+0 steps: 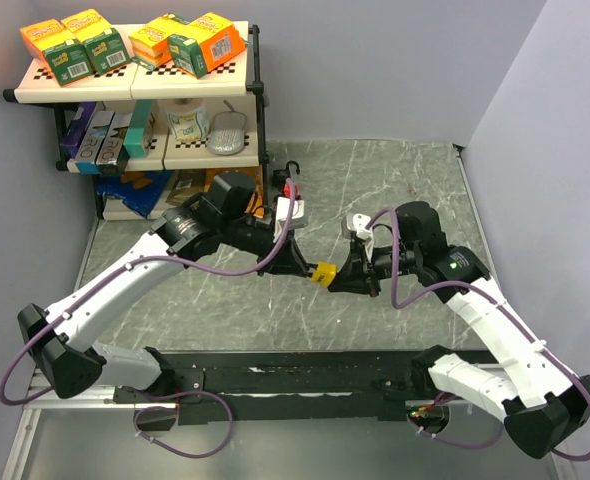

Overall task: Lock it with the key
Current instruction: Adjust the lock.

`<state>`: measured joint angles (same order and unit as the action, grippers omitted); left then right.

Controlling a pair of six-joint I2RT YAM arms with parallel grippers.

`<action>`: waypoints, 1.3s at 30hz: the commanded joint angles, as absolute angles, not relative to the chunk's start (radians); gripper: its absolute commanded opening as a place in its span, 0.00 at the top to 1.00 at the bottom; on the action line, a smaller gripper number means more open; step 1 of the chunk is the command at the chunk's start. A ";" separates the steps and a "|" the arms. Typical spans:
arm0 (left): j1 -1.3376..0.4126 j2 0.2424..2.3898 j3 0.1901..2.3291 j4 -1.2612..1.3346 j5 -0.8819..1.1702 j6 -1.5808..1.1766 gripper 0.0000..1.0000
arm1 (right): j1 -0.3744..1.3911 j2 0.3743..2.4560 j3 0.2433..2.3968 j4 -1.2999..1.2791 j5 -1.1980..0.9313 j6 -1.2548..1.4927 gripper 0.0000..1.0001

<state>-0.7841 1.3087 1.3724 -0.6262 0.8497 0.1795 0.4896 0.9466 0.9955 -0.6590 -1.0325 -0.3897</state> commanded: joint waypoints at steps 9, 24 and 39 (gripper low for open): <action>-0.884 1.427 1.485 -0.732 0.789 0.282 0.99 | 0.546 0.979 1.081 -0.446 -1.080 -0.295 1.00; -0.934 1.401 1.372 -0.539 0.837 0.203 0.99 | 0.545 0.974 1.028 -0.134 -1.058 -0.012 1.00; -0.899 1.370 1.376 -0.600 0.884 0.244 0.99 | 0.546 0.983 1.085 -0.389 -1.049 -0.274 1.00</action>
